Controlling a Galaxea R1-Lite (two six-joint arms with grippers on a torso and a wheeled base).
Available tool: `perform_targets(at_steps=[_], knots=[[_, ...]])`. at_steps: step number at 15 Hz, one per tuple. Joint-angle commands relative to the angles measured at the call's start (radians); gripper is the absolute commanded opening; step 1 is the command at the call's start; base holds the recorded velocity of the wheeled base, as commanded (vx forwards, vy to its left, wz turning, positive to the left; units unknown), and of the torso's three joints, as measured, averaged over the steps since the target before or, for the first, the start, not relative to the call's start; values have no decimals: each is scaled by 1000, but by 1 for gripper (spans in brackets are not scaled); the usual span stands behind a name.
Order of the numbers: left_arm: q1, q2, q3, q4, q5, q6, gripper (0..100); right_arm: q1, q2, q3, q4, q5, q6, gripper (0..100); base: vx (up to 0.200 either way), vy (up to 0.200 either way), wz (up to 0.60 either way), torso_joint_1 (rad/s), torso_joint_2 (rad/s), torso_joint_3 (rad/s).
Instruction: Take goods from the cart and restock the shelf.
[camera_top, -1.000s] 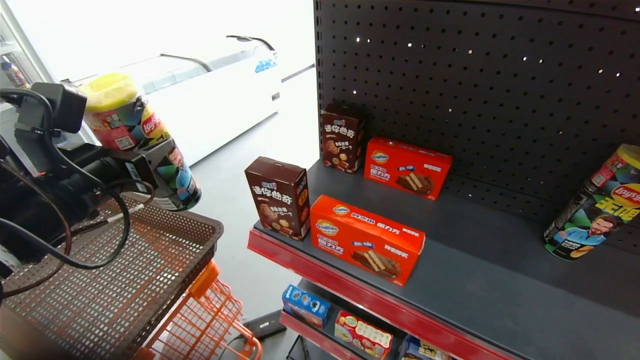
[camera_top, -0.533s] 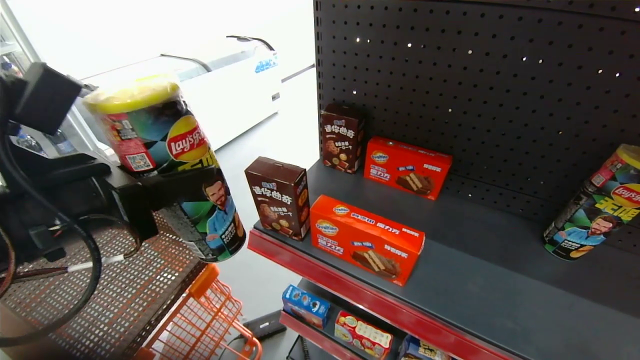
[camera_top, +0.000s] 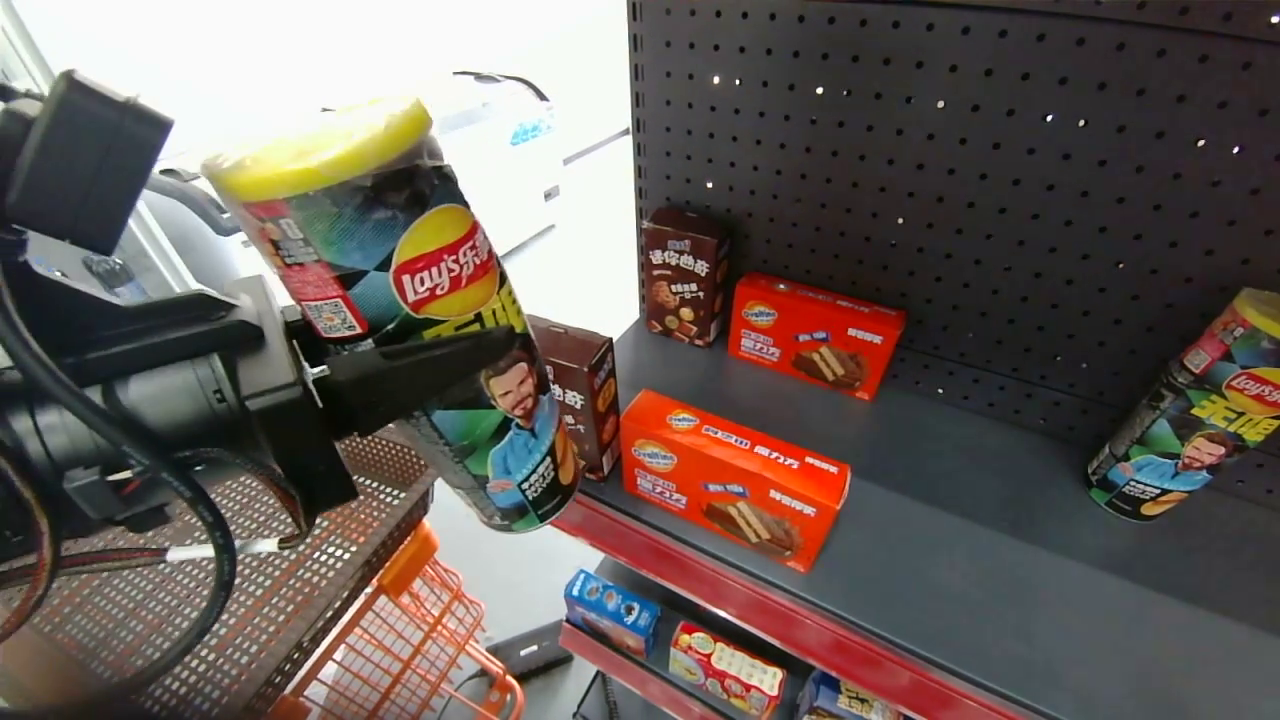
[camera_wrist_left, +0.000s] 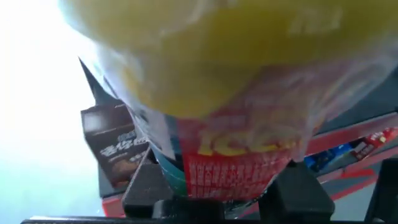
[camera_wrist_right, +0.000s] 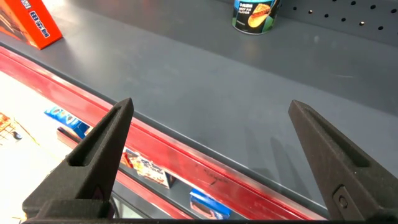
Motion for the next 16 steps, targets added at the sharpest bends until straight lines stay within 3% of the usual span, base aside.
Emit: perform_targets(at_steps=[1, 5, 10, 12, 16], knots=[[-32, 59, -2, -35, -44, -1, 0, 0, 1, 0, 0, 0, 0, 100, 0, 0, 0, 0, 0, 0], [-101, 76, -47, -43, -90, -7, 0, 0, 1, 0, 0, 0, -2, 100, 0, 0, 0, 0, 0, 0], [-107, 96, -51, -43, -104, -7, 0, 0, 1, 0, 0, 0, -2, 100, 0, 0, 0, 0, 0, 0], [-104, 116, -59, -44, -152, -6, 0, 0, 1, 0, 0, 2, 0, 100, 0, 0, -600, 2, 0, 5], [-104, 163, -120, -55, -153, -6, 0, 0, 1, 0, 0, 0, 0, 100, 0, 0, -600, 4, 2, 5]])
